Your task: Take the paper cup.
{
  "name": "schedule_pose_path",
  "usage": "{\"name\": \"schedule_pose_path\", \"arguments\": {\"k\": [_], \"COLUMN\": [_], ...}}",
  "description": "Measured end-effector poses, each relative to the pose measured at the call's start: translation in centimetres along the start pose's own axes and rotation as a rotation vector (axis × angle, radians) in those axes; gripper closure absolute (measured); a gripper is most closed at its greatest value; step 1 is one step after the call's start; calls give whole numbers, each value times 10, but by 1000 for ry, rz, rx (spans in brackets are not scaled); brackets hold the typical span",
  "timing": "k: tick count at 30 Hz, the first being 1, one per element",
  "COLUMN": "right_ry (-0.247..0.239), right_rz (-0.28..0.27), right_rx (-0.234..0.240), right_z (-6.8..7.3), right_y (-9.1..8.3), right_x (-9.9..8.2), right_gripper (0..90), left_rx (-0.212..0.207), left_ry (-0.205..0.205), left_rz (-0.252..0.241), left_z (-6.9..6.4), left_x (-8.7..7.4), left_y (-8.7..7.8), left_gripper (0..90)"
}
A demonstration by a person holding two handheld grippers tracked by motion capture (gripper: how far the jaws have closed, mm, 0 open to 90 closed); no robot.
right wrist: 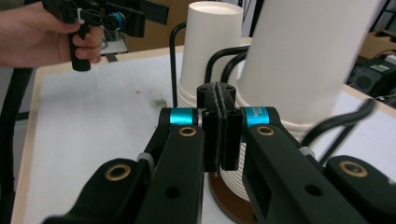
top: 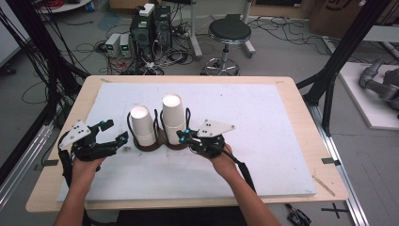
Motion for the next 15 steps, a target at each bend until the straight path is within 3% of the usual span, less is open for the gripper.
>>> {"name": "schedule_pose_path", "arguments": {"k": [15], "right_ry": [31], "right_rz": [7], "right_rx": [6], "right_z": [12], "right_y": [50], "right_x": [-6], "right_gripper": [900], "left_rx": [-1], "left_ry": [0], "left_rz": [-6], "left_z": [1], "left_x": [1], "left_y": [-1], "left_gripper": [205]}}
Point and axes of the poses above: each handheld gripper's, and its own axes: y roughly forward along the jaws, x roughly out of its top, z roughly to its left, the point moved 5 cm from there along y, roughly forward along the jaws, and after that the axes turned 8 degrees about x, right-handed, at the moved point
